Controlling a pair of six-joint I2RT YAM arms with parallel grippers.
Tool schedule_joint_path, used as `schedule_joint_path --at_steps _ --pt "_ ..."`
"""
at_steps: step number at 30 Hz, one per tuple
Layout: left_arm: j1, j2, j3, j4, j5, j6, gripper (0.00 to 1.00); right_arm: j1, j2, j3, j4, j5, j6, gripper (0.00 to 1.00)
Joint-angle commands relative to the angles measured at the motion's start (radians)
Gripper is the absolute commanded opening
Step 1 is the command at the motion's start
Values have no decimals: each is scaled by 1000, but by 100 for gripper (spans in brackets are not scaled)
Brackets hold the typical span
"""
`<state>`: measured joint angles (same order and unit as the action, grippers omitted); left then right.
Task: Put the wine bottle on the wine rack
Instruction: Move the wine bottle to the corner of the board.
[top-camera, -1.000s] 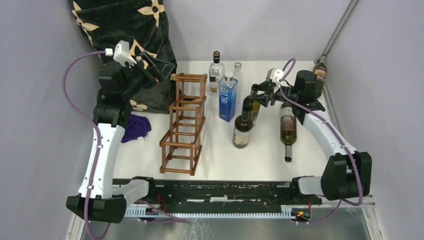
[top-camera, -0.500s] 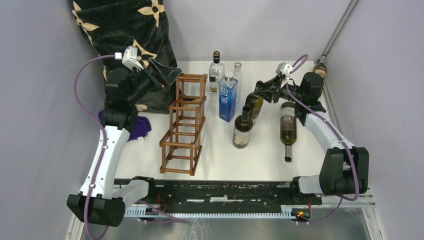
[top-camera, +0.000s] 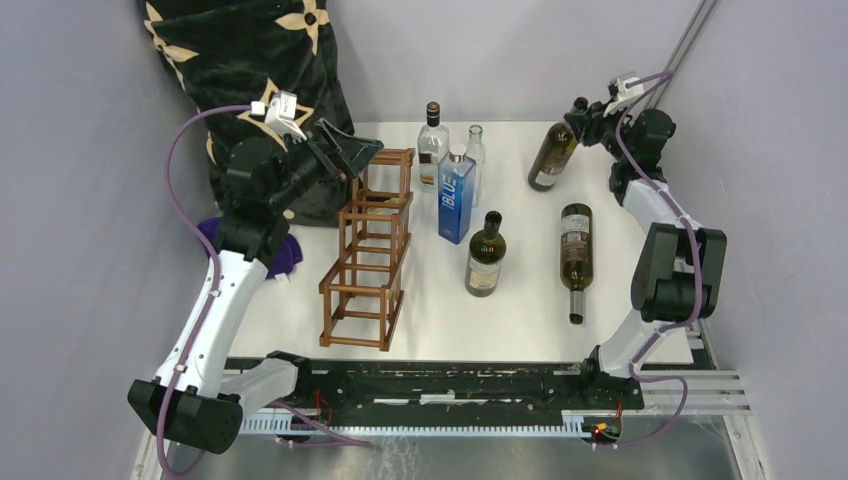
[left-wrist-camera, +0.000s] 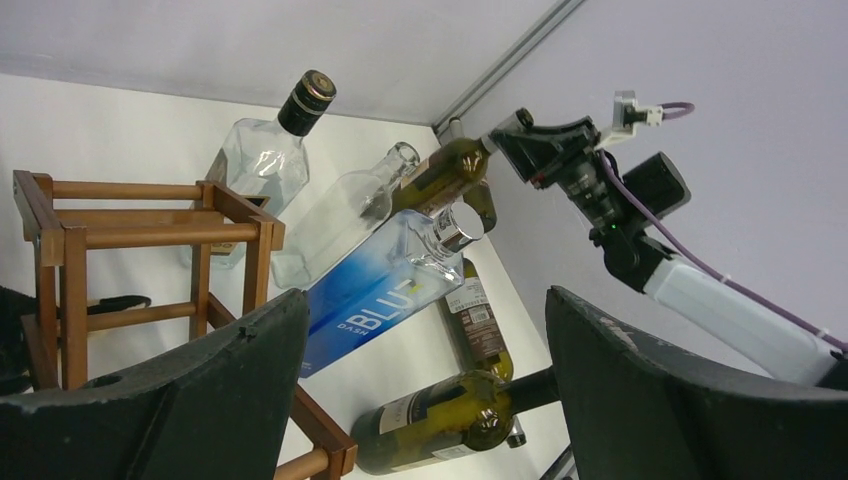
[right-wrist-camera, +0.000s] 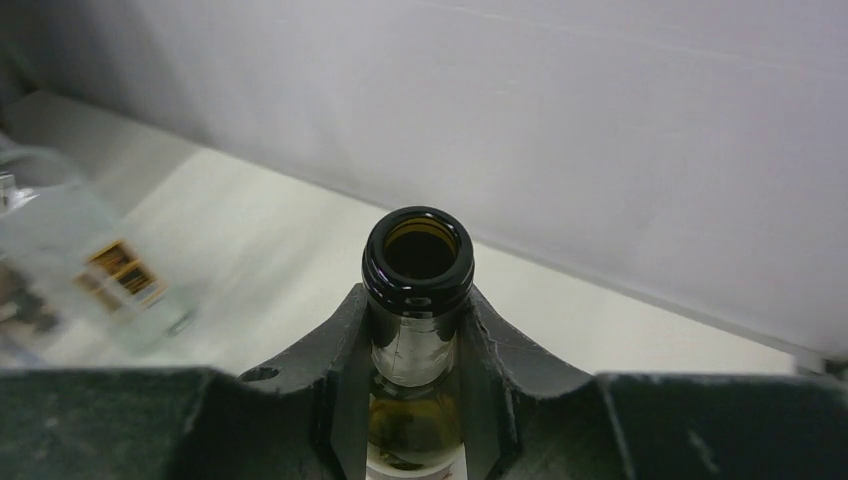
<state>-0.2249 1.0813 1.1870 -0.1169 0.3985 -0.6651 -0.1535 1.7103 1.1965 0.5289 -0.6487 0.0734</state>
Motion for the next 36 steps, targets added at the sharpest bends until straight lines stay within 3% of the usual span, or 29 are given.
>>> schedule_joint_path --at_steps 1,11,17,20,29,36 --pt "-19 -4 -7 57 -35 63 92 -14 57 162 112 216 -50 1" --pt "-75 7 -8 57 -100 79 92 -43 202 311 108 295 -101 9" --pt "-116 32 13 47 -135 99 92 -44 207 304 88 215 -96 44" --pt "-129 46 28 35 -141 114 92 -44 192 279 92 183 -84 55" --pt "-152 70 55 21 -144 137 92 -44 134 242 68 175 -79 67" --pt "-164 71 66 16 -148 140 92 -49 51 206 6 171 -116 70"
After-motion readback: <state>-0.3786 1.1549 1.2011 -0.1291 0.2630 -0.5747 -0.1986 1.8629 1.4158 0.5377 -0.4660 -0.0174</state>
